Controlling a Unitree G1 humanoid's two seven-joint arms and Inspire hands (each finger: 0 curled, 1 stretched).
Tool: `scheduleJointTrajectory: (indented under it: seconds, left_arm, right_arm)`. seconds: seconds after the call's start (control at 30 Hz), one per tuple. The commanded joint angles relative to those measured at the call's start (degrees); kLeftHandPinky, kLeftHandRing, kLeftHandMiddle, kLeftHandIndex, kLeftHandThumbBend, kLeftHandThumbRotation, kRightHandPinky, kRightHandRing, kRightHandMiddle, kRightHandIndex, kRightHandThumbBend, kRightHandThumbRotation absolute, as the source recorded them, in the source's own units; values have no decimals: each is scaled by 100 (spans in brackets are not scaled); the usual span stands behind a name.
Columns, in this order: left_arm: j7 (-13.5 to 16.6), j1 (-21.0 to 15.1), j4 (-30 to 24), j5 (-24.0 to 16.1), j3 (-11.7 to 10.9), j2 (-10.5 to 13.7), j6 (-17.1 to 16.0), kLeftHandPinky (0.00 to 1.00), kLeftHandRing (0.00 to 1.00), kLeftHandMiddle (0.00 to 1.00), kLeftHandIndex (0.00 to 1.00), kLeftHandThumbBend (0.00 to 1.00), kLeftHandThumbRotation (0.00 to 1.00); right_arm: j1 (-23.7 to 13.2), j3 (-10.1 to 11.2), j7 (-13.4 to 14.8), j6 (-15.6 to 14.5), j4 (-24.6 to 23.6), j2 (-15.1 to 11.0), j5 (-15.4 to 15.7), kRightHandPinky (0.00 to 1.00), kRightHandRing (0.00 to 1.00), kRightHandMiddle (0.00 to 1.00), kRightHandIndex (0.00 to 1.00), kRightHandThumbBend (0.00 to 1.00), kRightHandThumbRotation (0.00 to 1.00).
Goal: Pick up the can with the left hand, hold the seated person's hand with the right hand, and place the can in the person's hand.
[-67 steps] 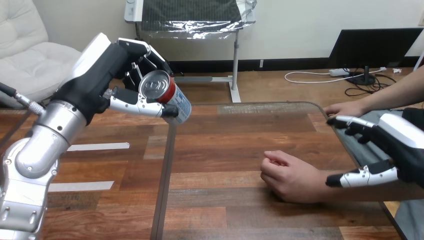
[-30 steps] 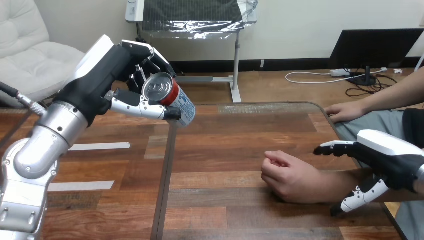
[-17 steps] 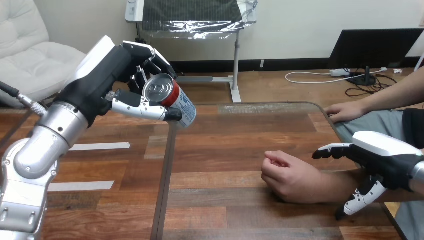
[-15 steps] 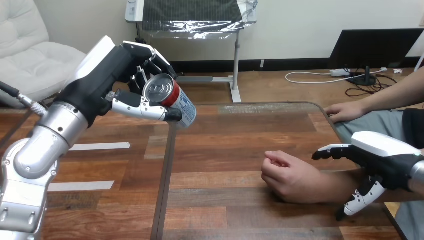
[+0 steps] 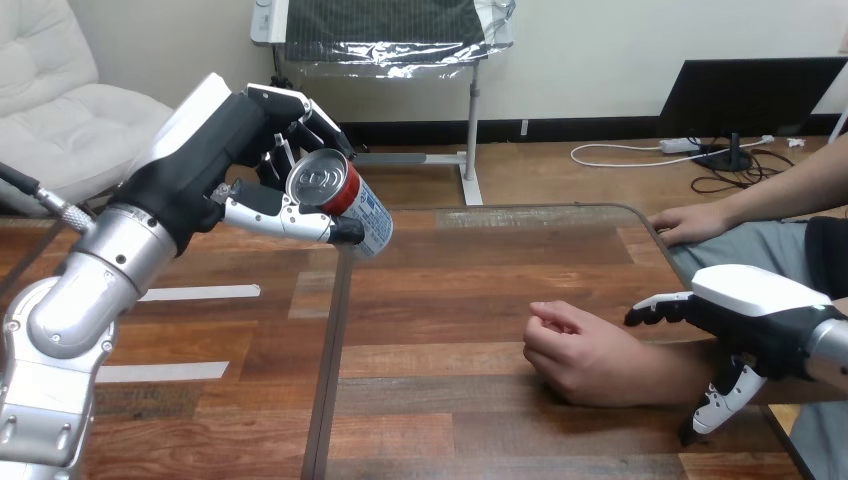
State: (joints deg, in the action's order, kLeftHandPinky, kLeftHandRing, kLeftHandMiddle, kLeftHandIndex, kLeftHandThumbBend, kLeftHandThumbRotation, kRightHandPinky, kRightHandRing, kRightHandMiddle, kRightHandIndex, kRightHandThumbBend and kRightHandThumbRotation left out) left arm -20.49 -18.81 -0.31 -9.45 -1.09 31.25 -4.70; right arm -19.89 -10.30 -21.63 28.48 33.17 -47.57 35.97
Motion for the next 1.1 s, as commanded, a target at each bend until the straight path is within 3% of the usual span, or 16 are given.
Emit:
scheduleJointTrajectory:
  seconds: [0.0,0.4,0.67,1.07]
  left_arm:
    - [41,-154,-269,59,-196,104,-93,22,28,34,38,63,0]
    - [17,-91,-258,100,-200,91,-159,21,27,34,38,63,0]
    - [9,-82,-239,113,-191,81,-169,21,27,34,38,63,0]
    - [1,-81,-221,123,-206,86,-209,21,27,34,38,63,0]
  right_arm:
    - [-326,-234,217,-64,210,1,219,81,84,85,84,100,15]
    - [-430,-497,364,-603,228,154,598,73,82,84,83,100,16]
    - [-557,-703,613,-724,458,251,774,69,80,82,82,100,17]
    - [-772,-1008,719,-940,735,389,928,64,77,79,79,96,20]
